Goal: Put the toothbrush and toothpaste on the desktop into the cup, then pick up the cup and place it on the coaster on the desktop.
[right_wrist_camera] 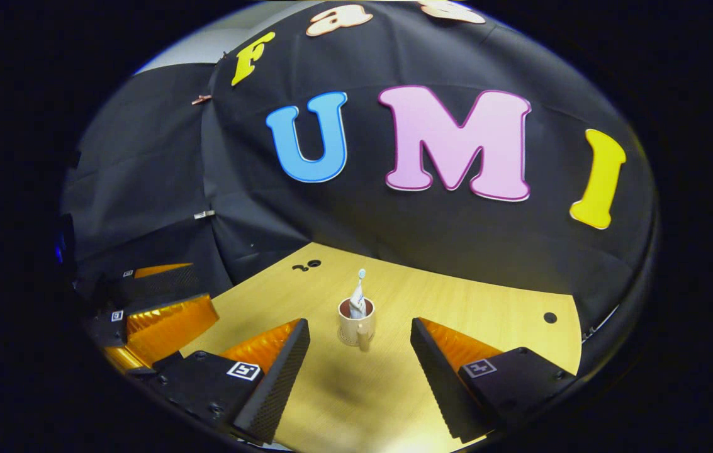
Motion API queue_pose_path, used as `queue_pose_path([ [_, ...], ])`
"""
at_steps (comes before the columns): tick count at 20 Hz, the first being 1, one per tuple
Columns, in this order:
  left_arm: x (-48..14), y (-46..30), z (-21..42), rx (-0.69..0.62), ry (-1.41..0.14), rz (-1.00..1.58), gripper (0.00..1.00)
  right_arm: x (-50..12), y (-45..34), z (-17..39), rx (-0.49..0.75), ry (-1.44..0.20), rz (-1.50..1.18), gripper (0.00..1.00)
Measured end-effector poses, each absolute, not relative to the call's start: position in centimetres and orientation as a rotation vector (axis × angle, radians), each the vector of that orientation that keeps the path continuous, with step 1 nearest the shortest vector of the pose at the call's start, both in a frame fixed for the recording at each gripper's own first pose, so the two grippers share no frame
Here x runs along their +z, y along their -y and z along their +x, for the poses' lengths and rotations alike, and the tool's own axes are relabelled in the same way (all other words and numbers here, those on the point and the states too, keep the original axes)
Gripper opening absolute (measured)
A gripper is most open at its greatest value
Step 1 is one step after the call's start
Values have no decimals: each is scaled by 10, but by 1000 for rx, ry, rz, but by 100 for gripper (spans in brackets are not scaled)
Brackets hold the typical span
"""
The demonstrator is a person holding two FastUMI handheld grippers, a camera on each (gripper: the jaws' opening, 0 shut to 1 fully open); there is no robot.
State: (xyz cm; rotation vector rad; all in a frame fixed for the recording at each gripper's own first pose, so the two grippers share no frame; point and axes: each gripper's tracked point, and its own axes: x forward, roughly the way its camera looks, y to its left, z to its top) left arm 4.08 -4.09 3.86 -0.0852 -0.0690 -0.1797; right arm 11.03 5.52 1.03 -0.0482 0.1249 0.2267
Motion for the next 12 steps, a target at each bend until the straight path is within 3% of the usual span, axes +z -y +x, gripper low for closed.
queue_pose_path([
  [12, 67, 90, 25, -277, 85, -67, 94, 52, -22, 43, 143, -22, 16, 98],
])
